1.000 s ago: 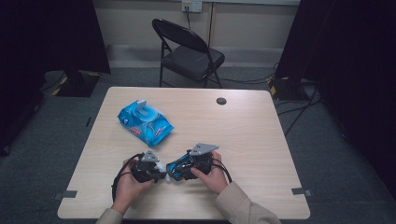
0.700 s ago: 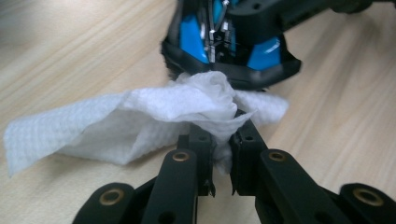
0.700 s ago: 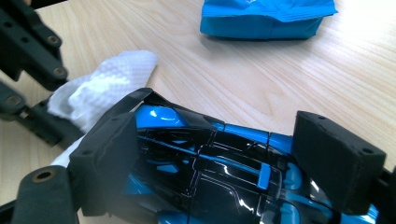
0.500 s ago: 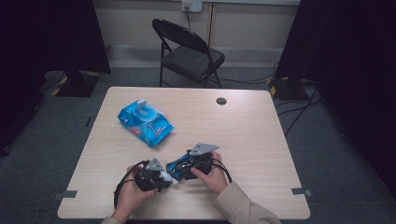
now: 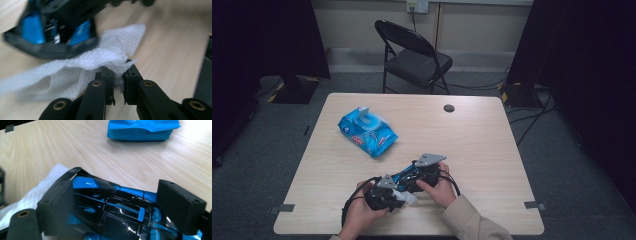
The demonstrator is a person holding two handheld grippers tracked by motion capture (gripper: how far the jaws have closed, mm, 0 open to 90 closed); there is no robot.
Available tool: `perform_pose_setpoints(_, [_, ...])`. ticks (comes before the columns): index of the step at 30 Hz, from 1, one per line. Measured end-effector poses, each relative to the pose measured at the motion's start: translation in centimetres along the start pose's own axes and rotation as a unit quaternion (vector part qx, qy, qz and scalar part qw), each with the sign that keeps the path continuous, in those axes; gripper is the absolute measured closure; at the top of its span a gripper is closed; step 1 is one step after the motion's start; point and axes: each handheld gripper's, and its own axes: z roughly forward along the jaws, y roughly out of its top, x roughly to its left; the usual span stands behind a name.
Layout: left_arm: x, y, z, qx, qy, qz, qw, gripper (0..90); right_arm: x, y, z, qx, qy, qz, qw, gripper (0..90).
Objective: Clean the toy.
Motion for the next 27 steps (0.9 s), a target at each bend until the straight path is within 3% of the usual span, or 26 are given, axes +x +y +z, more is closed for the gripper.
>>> perform_pose_setpoints(6, [-0.8,0.8,-0.7,-0.012,-0.011,0.018,0.9997,81.4,0.0,0.0,0.0,0.000,0.000,0.000,1.0000,14.8])
perform_pose_setpoints(16, [0.6,0.6,-3.6,-0.040,0.004,-0.004,0.9992,81.5,0.0,0.0,0.0,0.000,0.000,0.002,1.0000,14.8])
perform_pose_setpoints(17, [1.3,0.6,-4.7,-0.049,0.017,-0.010,0.9986,81.5,0.0,0.0,0.0,-0.001,0.000,0.000,1.0000,14.8])
perform_pose_setpoints(21, [3.2,0.0,-6.1,-0.054,0.051,-0.030,0.9968,81.5,0.0,0.0,0.0,-0.001,0.000,-0.001,1.0000,14.8])
perform_pose_setpoints(26, [5.2,-0.9,-6.2,-0.041,0.074,-0.052,0.9950,81.5,0.0,0.0,0.0,0.000,0.000,0.000,1.0000,14.8])
perform_pose_setpoints(27, [6.2,-1.5,-5.9,-0.032,0.081,-0.064,0.9942,81.4,0.0,0.0,0.0,0.000,0.000,0.000,1.0000,14.8])
